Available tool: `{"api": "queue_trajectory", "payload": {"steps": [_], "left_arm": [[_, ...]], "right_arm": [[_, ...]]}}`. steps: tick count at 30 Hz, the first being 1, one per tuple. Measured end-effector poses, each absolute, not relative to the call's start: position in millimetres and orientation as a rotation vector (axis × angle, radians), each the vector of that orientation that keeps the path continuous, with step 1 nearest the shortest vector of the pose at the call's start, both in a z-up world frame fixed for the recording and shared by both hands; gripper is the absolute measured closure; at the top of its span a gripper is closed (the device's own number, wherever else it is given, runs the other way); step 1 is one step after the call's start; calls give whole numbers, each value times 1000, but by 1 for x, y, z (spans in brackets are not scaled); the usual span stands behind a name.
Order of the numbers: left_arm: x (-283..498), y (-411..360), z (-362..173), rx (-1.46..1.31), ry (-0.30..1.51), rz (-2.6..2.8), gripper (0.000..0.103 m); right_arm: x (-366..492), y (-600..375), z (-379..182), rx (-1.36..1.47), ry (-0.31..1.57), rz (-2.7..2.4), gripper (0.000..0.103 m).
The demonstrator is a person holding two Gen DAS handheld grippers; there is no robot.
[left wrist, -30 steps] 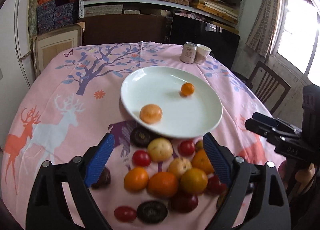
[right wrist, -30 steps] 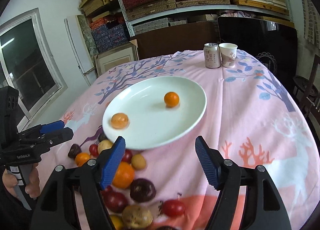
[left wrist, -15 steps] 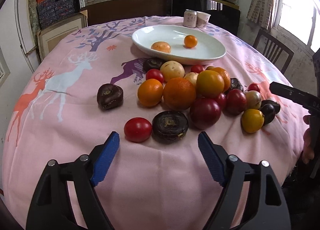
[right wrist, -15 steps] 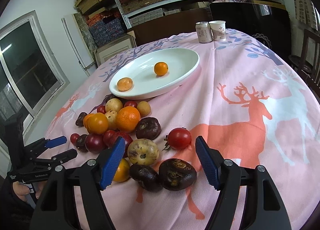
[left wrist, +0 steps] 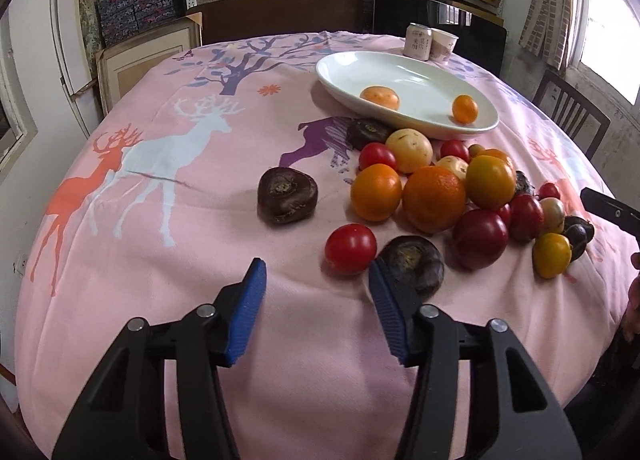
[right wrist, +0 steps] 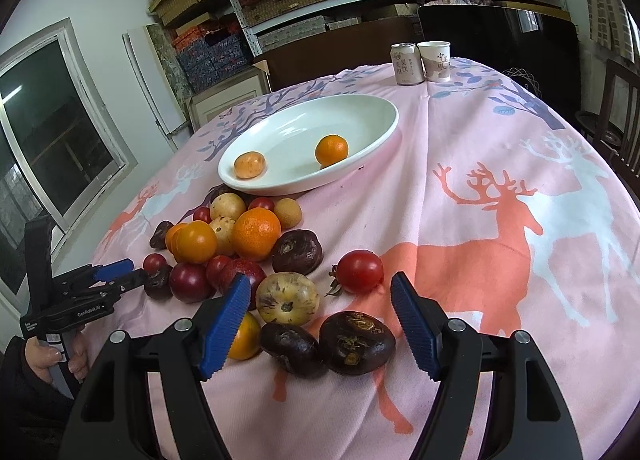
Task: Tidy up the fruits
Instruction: 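Grasp a red tomato with the left tool while the right tool grasps a yellow fruit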
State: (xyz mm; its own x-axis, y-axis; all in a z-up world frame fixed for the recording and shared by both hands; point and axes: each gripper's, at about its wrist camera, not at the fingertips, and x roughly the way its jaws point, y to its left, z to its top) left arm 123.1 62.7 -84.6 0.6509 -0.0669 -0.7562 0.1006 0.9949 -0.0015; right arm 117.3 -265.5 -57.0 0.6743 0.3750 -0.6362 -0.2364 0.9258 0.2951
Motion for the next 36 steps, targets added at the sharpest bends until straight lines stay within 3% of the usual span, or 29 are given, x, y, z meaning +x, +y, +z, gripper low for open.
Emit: {"api": "queue_trajectory", "payload": {"steps": [19, 21, 22, 29, 36], "left_arm": [[141, 43, -96, 11, 897, -190, 52], [138, 42, -96, -1, 892, -229, 72], [137, 40, -96, -3, 889, -242, 75], [127, 44, -89, -46, 828, -233, 76], [113, 50, -75, -67, 795, -234, 76]], "right_arm": [[115, -265, -57, 209, 763, 341, 30], [114, -262, -56, 193, 757, 348, 30], [113, -260, -55, 181, 752, 355, 30], [93, -231, -49, 37, 726, 497, 31], [76, -187, -56, -140, 739, 628, 44]]}}
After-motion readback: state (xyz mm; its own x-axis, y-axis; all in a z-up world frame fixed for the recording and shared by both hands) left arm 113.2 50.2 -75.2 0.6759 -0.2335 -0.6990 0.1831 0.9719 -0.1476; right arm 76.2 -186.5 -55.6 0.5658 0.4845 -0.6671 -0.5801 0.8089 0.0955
